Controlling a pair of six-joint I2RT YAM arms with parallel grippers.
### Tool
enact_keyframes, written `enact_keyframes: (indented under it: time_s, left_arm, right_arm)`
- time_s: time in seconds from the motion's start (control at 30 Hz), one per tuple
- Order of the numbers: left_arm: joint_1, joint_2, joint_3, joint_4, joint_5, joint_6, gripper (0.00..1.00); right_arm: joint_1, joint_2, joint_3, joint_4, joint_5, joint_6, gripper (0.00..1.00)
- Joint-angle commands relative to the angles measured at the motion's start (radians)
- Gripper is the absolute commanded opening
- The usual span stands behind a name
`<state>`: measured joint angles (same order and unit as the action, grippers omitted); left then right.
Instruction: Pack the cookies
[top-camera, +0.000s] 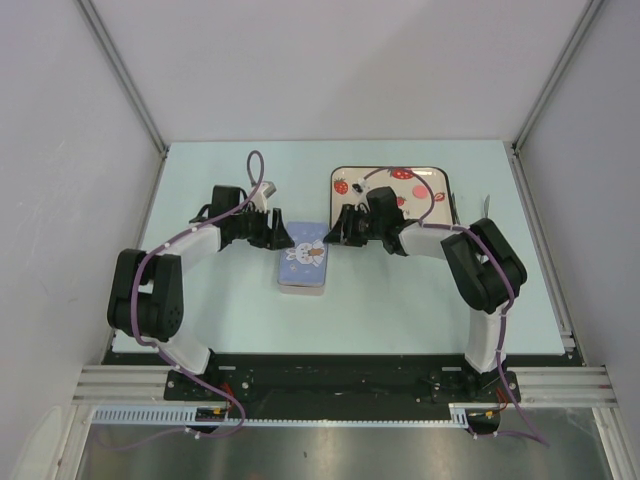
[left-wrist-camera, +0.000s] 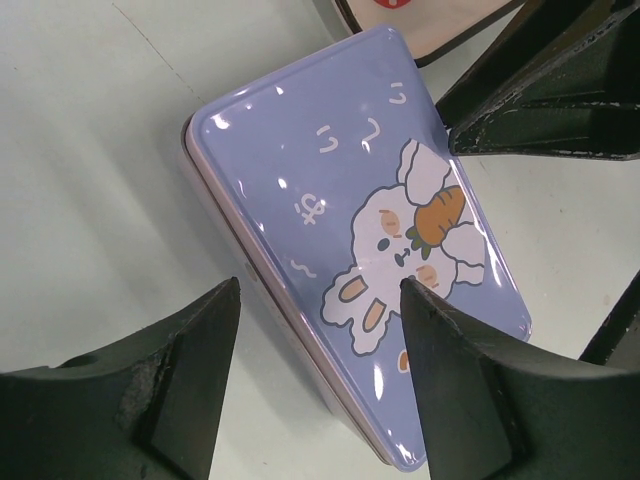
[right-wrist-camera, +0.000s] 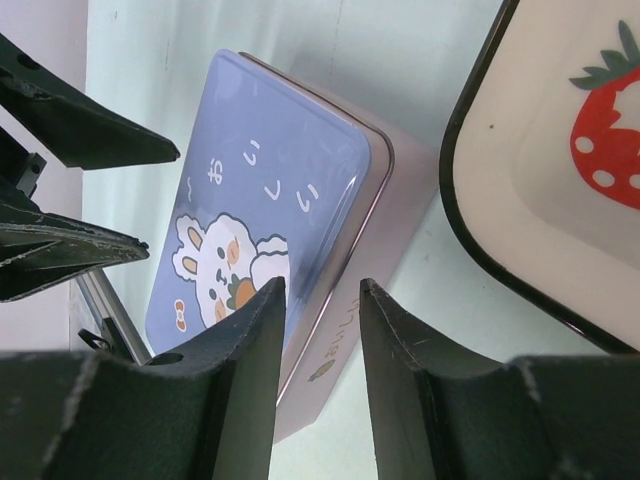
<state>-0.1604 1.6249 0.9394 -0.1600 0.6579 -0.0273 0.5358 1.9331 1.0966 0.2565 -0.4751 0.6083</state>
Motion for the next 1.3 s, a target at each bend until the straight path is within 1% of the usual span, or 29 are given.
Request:
enact_keyframes:
  time_s: [0.0, 0.3, 0.57, 0.63, 0.97, 1.27]
  left_arm:
    - [0.001, -0.005, 0.027, 0.019, 0.002, -0.003, 0.69]
    - [0.001, -0.011, -0.013, 0.022, -0.014, 0.006, 0.7]
    - [0.001, -0.017, -0.037, -0.013, -0.001, 0.024, 0.7]
    - [0.001, -0.019, -0.04, -0.022, 0.0, 0.053, 0.7]
    - [-0.001, -0.042, -0.065, -0.07, 0.011, 0.096, 0.7]
    - [-0.001, -0.06, -0.083, -0.108, -0.004, 0.121, 0.7]
  right_arm:
    - [0.01, -0.025, 0.04, -0.013, 0.01, -0.024, 0.4]
    - [0.042, -0.059, 0.04, -0.048, 0.013, -0.045, 0.4]
    - [0.067, -0.08, 0.04, -0.103, 0.02, -0.09, 0.42]
    - [0.079, -0.083, 0.04, -0.118, 0.026, -0.099, 0.42]
    - [0.101, -0.079, 0.037, -0.187, 0.007, -0.14, 0.43]
    - [0.121, -0.088, 0.013, -0.172, 0.003, -0.15, 0.42]
